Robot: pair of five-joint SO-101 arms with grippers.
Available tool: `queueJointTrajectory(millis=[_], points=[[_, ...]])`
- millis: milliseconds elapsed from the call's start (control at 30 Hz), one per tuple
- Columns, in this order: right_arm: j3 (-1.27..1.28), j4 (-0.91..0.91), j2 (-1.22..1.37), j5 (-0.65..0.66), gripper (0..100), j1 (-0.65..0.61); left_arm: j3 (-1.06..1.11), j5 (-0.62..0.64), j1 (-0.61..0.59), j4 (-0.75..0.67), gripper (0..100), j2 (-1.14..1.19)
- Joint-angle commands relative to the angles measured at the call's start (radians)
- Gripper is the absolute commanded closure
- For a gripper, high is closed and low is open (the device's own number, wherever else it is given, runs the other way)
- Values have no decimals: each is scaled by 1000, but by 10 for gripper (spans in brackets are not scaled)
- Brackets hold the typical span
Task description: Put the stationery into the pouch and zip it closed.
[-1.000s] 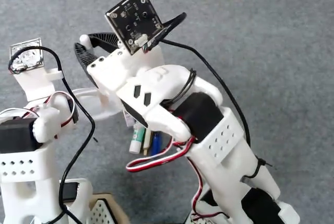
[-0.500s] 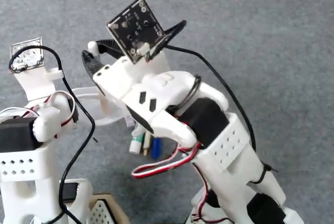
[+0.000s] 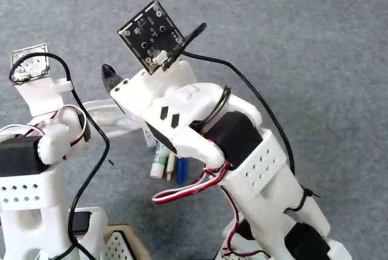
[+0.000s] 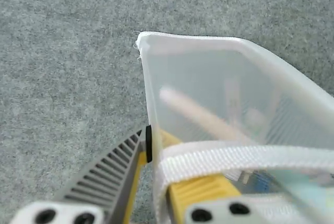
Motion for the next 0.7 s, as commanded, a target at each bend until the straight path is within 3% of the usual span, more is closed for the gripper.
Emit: queueJointTrajectory(millis=[0,167,367,667], points=[[-12,3,-12,8,770,11,-15,3,5,-21,972,-2],[-48,29,-15,9,768,34,-16,3,5,-21,972,-2],[-145,118,-42,8,766,176,-84,3,5,3,972,-2],[-87,278,-47,2,766,381,-84,43,-65,6,972,0]])
